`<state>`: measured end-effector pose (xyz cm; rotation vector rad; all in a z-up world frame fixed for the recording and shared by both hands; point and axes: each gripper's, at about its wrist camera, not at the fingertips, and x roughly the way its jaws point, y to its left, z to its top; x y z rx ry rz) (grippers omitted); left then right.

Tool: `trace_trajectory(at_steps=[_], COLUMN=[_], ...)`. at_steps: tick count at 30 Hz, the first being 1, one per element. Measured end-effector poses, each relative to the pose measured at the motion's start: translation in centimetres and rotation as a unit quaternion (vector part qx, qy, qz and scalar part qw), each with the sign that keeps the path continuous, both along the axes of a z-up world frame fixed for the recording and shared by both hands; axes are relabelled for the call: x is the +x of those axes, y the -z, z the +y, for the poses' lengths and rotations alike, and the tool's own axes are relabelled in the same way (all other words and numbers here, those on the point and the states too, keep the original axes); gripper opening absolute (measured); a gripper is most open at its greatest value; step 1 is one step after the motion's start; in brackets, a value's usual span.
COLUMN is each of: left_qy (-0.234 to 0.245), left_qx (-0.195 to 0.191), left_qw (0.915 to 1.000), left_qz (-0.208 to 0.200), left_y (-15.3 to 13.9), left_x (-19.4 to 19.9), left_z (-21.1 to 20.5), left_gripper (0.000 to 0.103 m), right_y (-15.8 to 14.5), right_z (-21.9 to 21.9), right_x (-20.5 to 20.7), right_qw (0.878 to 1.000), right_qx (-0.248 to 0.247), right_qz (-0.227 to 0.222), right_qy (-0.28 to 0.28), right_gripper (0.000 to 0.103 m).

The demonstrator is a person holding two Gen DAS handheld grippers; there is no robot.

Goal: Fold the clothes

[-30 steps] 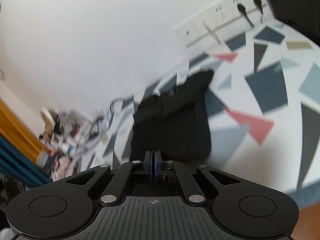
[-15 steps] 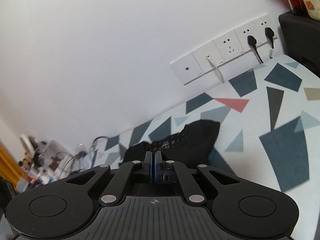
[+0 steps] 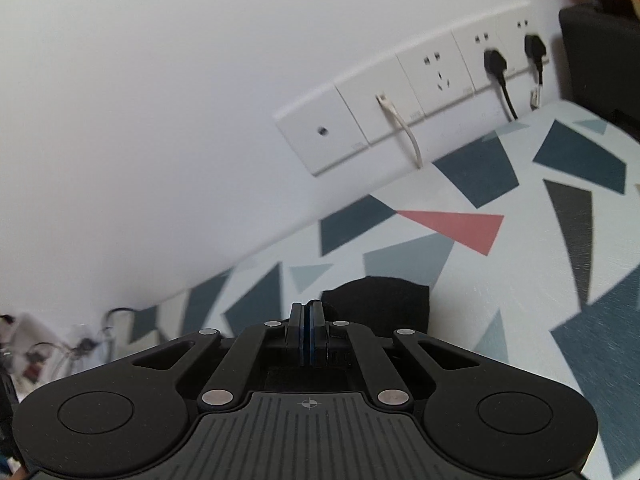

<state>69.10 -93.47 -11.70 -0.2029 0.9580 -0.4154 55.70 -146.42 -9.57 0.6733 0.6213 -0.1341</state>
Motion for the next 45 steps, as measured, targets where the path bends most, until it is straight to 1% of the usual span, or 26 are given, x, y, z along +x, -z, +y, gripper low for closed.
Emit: trace_trajectory(at_steps=[2, 3, 4, 7, 10, 12, 13, 15, 17, 18, 20, 23, 25, 26, 28, 29, 31, 32, 33, 36, 37, 38, 39, 41, 43, 45], left_qy=[-0.03, -0.039, -0.045, -0.054, -0.065, -0.05, -0.036, -0.005, 0.03, 0.047, 0.076, 0.096, 0.093, 0.084, 0.047, 0.012, -0.032, -0.049, -0.054, -0.033, -0.023, -0.012, -0.001, 0.02, 0.04, 0.046], left_qx=[-0.042, -0.054, -0.061, -0.071, -0.106, -0.141, -0.142, -0.098, -0.036, -0.007, 0.043, 0.075, 0.081, 0.083, 0.085, 0.082, 0.055, 0.038, 0.025, 0.029, 0.04, 0.053, 0.066, 0.077, 0.075, 0.077], left_qw=[0.9983, 0.9974, 0.9968, 0.9959, 0.9913, 0.9866, 0.9868, 0.9933, 0.9977, 0.998, 0.9959, 0.9926, 0.9921, 0.9923, 0.9924, 0.992, 0.992, 0.9916, 0.9916, 0.993, 0.9936, 0.9944, 0.995, 0.9963, 0.9963, 0.9954], left_qz=[0.029, 0.028, 0.023, 0.015, 0.043, 0.064, 0.07, 0.061, 0.05, 0.041, 0.025, 0.0, -0.022, -0.037, -0.077, -0.095, -0.109, -0.113, -0.115, -0.109, -0.103, -0.091, -0.075, -0.031, 0.011, 0.032], left_y=[0.5, 0.1, -0.4, -2.3, -3.0, -2.7, -2.5, -2.1, -1.4, -1.0, -0.4, 0.1, -0.4, -0.7, -1.5, -2.1, -3.8, -4.7, -5.3, -5.4, -5.0, -4.4, -3.6, -2.0, -0.5, 0.4], left_x=[0.6, 0.3, 0.0, -1.4, -3.1, -4.2, -4.7, -5.6, -6.5, -6.8, -7.3, -7.0, -5.6, -4.6, -2.2, -0.9, 0.6, 1.1, 1.4, 0.7, 0.4, 0.0, -0.5, -1.6, -2.4, -3.4], left_z=[1.4, 2.1, 2.7, 4.4, 5.4, 5.3, 4.7, 2.6, 0.2, -0.8, -2.6, -4.0, -4.6, -4.8, -4.9, -4.5, -3.3, -2.7, -2.1, -0.8, -0.5, -0.3, 0.1, 1.0, 1.7, 1.9], left_gripper=[0.03, 0.035, 0.041, 0.043, 0.043, 0.043, 0.043, 0.045, 0.047, 0.047, 0.051, 0.052, 0.053, 0.053, 0.053, 0.053, 0.053, 0.055, 0.062, 0.073, 0.074, 0.075, 0.075, 0.075, 0.075, 0.079], right_y=[0.0, 0.0, -0.1, -0.3, -0.5, -0.3, 0.1, 1.1, 2.2, 2.7, 3.5, 3.9, 3.2, 2.9, 2.0, 1.6, 0.6, 0.1, -0.4, -0.5, -0.2, 0.1, 0.6, 1.9, 3.1, 3.8], right_z=[-0.2, -0.3, -0.4, -0.6, -0.9, 0.0, 0.6, 2.4, 4.3, 5.1, 6.0, 7.4, 7.9, 7.6, 7.0, 6.7, 5.1, 4.3, 3.4, 2.1, 1.8, 1.5, 1.2, 0.9, 0.6, 0.8], right_x=[-0.2, -0.3, -0.5, -1.1, -1.6, -2.5, -2.8, -2.7, -2.1, -1.7, -0.9, 0.9, 1.9, 2.6, 4.2, 5.0, 5.6, 5.8, 6.1, 4.5, 3.8, 3.1, 2.3, 1.0, -0.1, -0.8], right_qw=[1.0, 1.0, 1.0, 1.0, 1.0, 0.997, 0.994, 0.988, 0.983, 0.979, 0.972, 0.956, 0.951, 0.953, 0.958, 0.961, 0.973, 0.978, 0.982, 0.986, 0.986, 0.985, 0.985, 0.985, 0.986, 0.986], right_qx=[0.003, 0.004, 0.006, 0.01, 0.015, 0.046, 0.065, 0.052, -0.018, -0.053, -0.088, -0.146, -0.171, -0.179, -0.193, -0.199, -0.187, -0.179, -0.171, -0.152, -0.15, -0.148, -0.143, -0.13, -0.111, -0.101], right_qz=[0.005, 0.006, 0.008, 0.014, 0.019, 0.026, 0.029, 0.052, 0.078, 0.089, 0.099, 0.119, 0.114, 0.102, 0.076, 0.062, 0.04, 0.029, 0.018, 0.007, 0.01, 0.013, 0.017, 0.039, 0.064, 0.074], right_qy=[-0.002, -0.004, -0.006, -0.011, -0.016, -0.055, -0.08, -0.133, -0.167, -0.175, -0.194, -0.225, -0.231, -0.222, -0.196, -0.184, -0.131, -0.103, -0.075, -0.069, -0.076, -0.082, -0.093, -0.109, -0.109, -0.108], right_gripper=[0.014, 0.02, 0.031, 0.033, 0.034, 0.034, 0.034, 0.034, 0.037, 0.038, 0.038, 0.037, 0.037, 0.038, 0.038, 0.038, 0.041, 0.047, 0.05, 0.06, 0.073, 0.08, 0.081, 0.095, 0.098, 0.1])
